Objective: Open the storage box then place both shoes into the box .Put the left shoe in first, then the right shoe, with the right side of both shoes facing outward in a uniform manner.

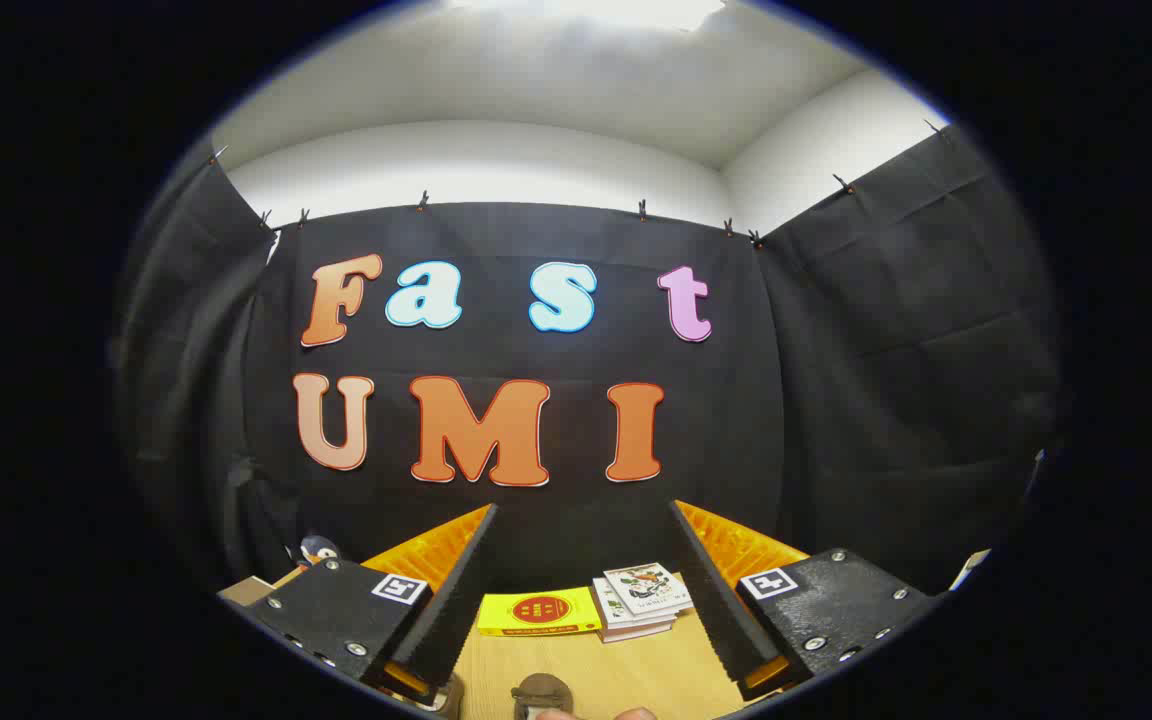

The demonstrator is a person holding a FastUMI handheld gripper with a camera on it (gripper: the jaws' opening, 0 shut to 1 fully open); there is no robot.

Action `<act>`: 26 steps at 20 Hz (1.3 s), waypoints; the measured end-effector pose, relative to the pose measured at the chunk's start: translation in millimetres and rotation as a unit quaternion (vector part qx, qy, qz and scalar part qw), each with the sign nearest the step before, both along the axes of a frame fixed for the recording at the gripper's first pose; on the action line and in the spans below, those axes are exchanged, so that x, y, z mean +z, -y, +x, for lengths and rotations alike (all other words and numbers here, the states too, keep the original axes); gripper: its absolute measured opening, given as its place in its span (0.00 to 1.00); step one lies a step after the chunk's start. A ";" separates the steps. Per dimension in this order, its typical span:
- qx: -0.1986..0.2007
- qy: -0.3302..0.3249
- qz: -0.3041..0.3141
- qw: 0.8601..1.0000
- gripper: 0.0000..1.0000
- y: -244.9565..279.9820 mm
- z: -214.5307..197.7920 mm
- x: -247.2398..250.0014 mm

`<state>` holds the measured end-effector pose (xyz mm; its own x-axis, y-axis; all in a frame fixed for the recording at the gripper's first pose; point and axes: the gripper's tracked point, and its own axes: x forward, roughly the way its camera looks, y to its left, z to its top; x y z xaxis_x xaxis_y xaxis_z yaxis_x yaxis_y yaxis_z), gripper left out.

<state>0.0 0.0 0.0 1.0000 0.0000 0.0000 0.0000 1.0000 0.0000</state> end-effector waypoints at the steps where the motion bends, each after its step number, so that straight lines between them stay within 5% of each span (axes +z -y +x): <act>1: 0.003 -0.001 -0.004 1.000 0.98 -2.9 1.6 -1.2; 20: 0.034 -0.001 -0.032 0.999 0.99 -25.1 6.8 -17.9; 26: 0.058 -0.057 -0.013 0.997 0.99 -37.5 11.7 -52.0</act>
<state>11.7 37.5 -52.0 0.9868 0.1143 -0.1146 -0.1172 0.9929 -0.0191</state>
